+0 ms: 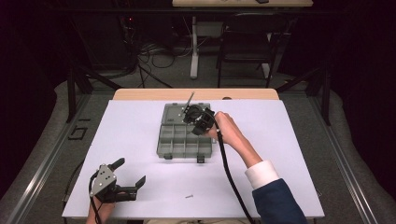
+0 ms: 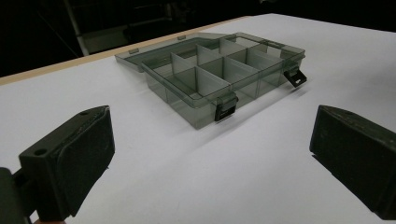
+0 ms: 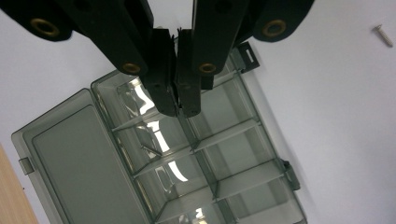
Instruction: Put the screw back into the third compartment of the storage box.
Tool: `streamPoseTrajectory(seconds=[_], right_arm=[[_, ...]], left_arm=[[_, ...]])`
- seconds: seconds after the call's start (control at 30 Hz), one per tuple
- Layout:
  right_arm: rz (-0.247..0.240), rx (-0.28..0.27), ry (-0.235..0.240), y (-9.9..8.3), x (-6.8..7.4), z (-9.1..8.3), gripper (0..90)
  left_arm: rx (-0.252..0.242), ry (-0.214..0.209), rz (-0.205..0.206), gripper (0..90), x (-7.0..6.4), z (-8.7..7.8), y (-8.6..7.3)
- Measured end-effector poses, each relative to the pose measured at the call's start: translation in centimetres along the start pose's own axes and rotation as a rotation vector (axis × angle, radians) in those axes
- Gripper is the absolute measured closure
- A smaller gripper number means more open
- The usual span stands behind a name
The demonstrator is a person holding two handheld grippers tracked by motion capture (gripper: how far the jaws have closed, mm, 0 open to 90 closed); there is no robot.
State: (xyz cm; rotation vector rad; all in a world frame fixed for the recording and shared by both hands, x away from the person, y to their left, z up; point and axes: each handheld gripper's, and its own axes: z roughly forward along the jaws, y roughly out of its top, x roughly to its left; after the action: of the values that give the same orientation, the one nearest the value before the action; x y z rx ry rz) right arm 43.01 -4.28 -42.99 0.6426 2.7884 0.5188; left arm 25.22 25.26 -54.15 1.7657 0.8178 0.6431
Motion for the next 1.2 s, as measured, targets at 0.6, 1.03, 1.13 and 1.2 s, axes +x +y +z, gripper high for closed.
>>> streamPoseTrajectory(seconds=[0.6,1.03,1.13,1.2], right_arm=[[0.072,0.028,-0.031,1.5,-1.9,4.0,87.9],[0.108,0.054,-0.034,1.7,-2.8,6.5,84.3],[0.114,0.044,-0.028,1.6,-3.0,6.4,73.6],[0.115,0.035,-0.025,1.5,-3.1,6.2,69.2]], left_arm=[[0.006,-0.006,0.004,0.2,0.0,0.0,0.0],[0.001,-0.003,0.002,0.2,0.0,0.0,0.0],[0.003,-0.005,0.003,0.1,0.1,-0.1,0.0],[0.004,-0.006,0.004,0.1,0.1,-0.1,0.0]])
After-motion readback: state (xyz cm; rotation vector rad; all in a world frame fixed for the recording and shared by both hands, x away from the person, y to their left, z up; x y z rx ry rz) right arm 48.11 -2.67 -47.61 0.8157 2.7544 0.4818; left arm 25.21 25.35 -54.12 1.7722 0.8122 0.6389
